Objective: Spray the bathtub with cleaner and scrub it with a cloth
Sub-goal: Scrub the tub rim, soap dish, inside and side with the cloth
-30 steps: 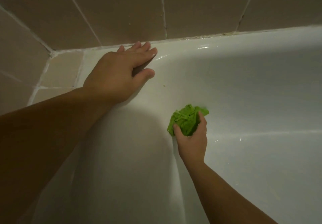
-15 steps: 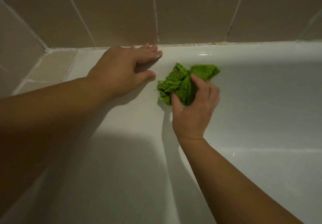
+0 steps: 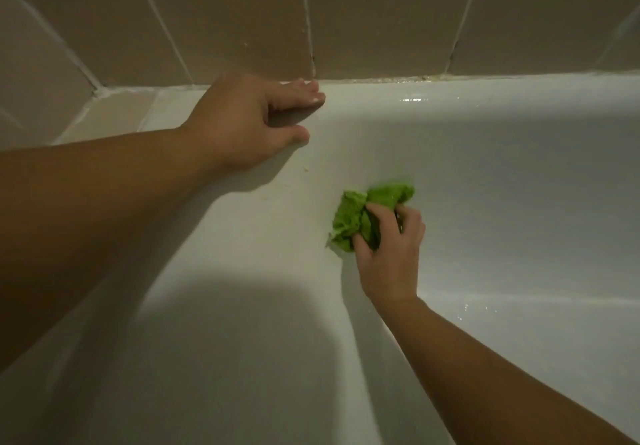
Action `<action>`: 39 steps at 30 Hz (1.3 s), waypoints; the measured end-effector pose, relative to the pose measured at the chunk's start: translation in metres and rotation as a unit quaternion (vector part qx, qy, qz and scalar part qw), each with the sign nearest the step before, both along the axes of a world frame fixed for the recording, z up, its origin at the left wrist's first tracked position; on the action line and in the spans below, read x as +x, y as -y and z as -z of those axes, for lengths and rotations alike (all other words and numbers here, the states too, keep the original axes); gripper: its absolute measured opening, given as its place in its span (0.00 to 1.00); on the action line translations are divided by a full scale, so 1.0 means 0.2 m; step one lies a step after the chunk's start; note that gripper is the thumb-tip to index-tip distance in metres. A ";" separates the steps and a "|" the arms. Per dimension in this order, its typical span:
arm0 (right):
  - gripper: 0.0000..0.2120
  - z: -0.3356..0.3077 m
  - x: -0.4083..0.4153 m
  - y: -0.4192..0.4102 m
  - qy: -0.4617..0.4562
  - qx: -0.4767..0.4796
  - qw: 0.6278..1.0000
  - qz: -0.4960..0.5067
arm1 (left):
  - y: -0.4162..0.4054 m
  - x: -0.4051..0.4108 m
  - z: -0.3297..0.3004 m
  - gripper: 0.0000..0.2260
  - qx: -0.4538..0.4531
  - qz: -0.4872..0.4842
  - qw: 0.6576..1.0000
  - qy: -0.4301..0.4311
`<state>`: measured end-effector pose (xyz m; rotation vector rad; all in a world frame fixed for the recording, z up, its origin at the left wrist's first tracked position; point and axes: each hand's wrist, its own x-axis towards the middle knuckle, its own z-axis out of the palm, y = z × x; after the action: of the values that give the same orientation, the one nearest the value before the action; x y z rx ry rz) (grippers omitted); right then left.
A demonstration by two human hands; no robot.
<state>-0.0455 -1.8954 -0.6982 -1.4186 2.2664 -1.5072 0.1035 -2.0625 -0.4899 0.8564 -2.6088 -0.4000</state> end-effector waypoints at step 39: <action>0.30 0.44 -0.27 -0.18 -0.142 0.062 0.988 -0.012 | -0.12 -0.33 0.25 0.25 -0.188 -0.009 0.980 -0.060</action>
<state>-0.0991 -1.8598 -0.7866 -1.7113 2.4384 -1.1979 0.0374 -2.0394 -0.5398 0.7001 -2.4495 0.0478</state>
